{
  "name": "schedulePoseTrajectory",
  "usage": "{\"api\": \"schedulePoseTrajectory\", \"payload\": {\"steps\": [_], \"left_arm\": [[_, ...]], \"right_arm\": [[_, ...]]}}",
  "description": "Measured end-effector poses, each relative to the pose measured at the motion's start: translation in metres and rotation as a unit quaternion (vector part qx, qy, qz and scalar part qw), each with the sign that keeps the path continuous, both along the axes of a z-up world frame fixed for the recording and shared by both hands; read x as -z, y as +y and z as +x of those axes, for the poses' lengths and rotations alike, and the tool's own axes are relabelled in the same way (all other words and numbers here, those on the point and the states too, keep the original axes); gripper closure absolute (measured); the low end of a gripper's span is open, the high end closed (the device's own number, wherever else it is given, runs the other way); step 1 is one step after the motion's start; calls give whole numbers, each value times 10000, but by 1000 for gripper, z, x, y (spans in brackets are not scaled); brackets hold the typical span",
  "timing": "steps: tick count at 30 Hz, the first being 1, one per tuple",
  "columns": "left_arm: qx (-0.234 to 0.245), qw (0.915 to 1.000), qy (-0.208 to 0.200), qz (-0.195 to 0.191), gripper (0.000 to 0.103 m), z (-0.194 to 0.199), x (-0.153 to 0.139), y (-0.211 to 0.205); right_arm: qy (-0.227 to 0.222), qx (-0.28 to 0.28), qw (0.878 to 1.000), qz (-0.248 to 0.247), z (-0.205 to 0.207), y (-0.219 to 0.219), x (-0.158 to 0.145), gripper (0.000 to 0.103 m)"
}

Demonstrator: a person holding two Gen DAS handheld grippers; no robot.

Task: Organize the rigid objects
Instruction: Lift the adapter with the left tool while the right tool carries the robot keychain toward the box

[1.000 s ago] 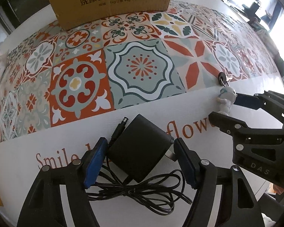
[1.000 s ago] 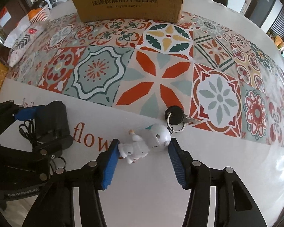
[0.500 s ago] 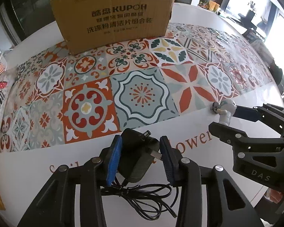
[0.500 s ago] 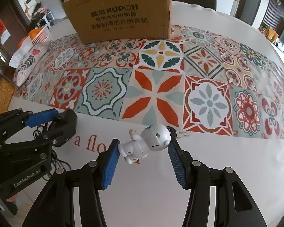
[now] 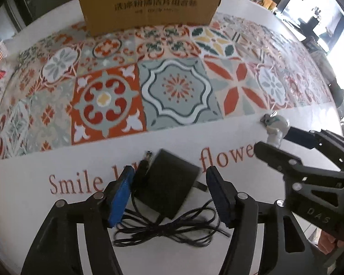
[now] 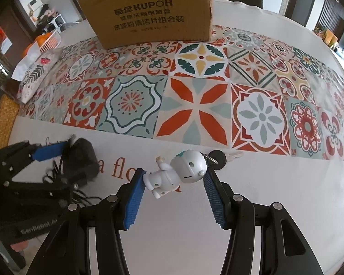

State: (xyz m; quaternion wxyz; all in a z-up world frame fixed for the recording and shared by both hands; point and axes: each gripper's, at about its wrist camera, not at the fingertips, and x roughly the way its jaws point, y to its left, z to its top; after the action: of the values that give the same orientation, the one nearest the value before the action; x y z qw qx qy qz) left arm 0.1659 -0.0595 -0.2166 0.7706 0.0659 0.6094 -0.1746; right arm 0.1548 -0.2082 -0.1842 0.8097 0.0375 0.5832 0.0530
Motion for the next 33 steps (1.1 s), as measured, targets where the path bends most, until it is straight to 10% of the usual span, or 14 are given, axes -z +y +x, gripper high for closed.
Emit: {"api": "schedulePoseTrajectory", "payload": {"steps": [33], "left_arm": [[705,9970,62,324,20,-23,19,-9]], "right_arm": [[322,-107,9994,21,-17,9,11,50]]}}
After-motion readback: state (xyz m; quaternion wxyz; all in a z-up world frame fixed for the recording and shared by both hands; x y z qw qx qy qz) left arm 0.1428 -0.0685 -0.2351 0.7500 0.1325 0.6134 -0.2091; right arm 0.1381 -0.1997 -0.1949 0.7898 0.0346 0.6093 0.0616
